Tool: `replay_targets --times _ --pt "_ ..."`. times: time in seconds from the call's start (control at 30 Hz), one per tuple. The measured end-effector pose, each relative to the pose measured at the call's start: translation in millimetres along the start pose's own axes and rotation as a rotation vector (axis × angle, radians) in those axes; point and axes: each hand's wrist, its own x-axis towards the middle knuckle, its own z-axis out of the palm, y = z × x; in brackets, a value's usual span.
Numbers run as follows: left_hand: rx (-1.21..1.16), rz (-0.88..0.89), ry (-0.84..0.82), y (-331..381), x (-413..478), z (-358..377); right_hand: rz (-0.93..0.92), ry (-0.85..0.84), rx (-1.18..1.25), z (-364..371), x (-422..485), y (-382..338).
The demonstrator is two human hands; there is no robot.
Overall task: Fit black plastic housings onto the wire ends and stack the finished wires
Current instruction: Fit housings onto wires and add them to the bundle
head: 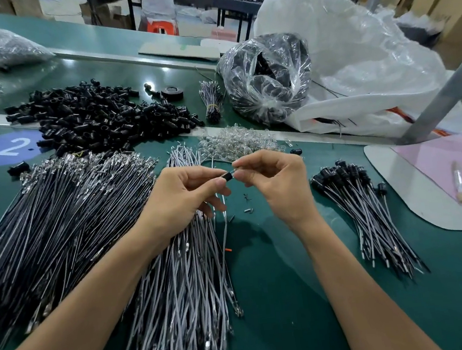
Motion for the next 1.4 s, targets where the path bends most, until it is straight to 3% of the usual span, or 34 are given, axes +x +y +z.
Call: replay_targets --times 0.63,1.1,1.4 --pt "-0.09 -0.015 0.002 4.9 -2.6 -1.4 0.045 -0.157 0.209 -7.2 -1.0 3.7" --pt "-0.098 -0.02 0.017 10.8 -3.8 3.9 -0.027 -0.161 -0.004 -11.1 3.5 -1.9" --pt "-0.059 -0.034 -0.034 11.3 -4.4 1.7 0.006 -0.168 0.134 -6.5 -2.3 3.9"
